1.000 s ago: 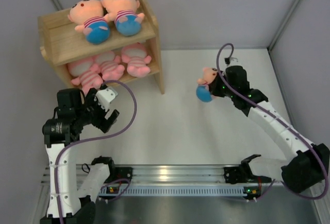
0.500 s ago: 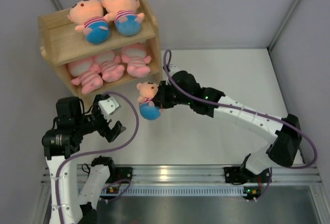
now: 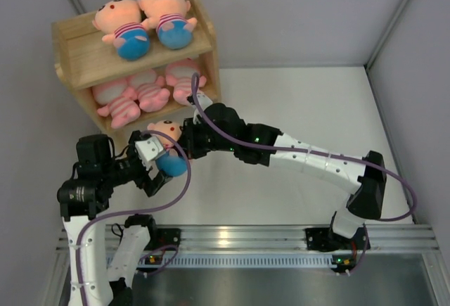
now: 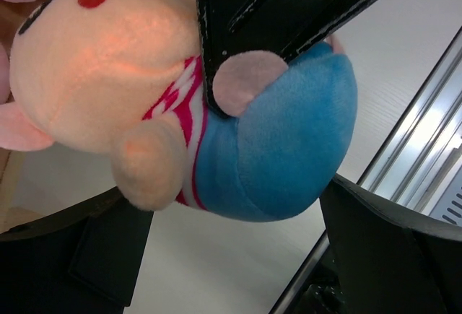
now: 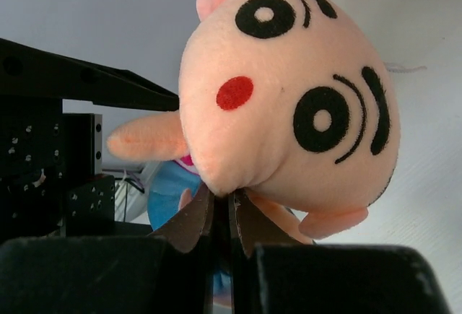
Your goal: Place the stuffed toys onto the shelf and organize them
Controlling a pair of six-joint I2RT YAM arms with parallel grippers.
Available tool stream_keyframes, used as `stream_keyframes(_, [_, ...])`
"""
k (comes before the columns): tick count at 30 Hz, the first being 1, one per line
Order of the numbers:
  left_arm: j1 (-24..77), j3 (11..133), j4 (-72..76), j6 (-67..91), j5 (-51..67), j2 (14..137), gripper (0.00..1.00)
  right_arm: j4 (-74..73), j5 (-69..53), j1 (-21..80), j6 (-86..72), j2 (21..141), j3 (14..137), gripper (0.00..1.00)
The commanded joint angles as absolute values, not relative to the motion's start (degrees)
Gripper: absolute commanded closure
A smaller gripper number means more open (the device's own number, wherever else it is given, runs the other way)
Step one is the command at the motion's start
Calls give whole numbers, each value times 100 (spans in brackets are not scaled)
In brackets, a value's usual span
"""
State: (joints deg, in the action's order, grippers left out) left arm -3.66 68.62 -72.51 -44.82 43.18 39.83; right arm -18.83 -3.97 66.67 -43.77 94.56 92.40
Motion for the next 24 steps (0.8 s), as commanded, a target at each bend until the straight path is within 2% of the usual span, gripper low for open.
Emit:
stream_keyframes(1, [-378, 7128, -7260, -4597, 4553, 3894, 3, -1749, -202, 6811, -4386, 9624, 9668, 100])
stream_keyframes(5, [-378, 7119, -7269, -4553, 4588, 3867, 7, -1740, -176, 6873, -4359, 9650, 9729, 100])
stream_keyframes(7, [-378, 7075, -7269, -4527, 4710, 3902, 14, -1679, -184, 6917, -4316, 9668, 9747, 100])
stream_keyframes(8, [-387, 7066, -7260, -4500, 4763, 3911, 27, -1696, -202, 6934, -4298, 9685, 9808, 100])
stream_keyframes(10, [-378, 7084, -7268, -4456, 4895, 3964, 41, -1705, -246, 6969, -4237, 9729, 9861, 100])
stream_keyframes(11, [-387, 7127, -7269, -4413, 4913, 3990, 57, -1705, -307, 6987, -4210, 9738, 9905, 100])
stream_keyframes(14, [-387, 7320, -7260, -4272, 4904, 4034, 85, -1705, -351, 7022, -4087, 9695, 9914, 99])
stream_keyframes(15, [-378, 7400, -7260, -4219, 4869, 4034, 100, -1705, -352, 7031, -4026, 9660, 9897, 98])
stream_keyframes(18, [-378, 7882, -7059, -3667, 4440, 4017, 100, -1802, -290, 7031, -3763, 9449, 9861, 70])
stream_keyframes(19, [-378, 8023, -6945, -3421, 4291, 3991, 100, -1880, -212, 7031, -3683, 9292, 9835, 56])
stream_keyframes(22, [-378, 8621, -6786, -3104, 3632, 3867, 100, -1968, -36, 7031, -3367, 8853, 9774, 42])
stream_keyframes(24, [-378, 9034, -6610, -2971, 3159, 3841, 100, -2004, 315, 7031, -3078, 8614, 9686, 39])
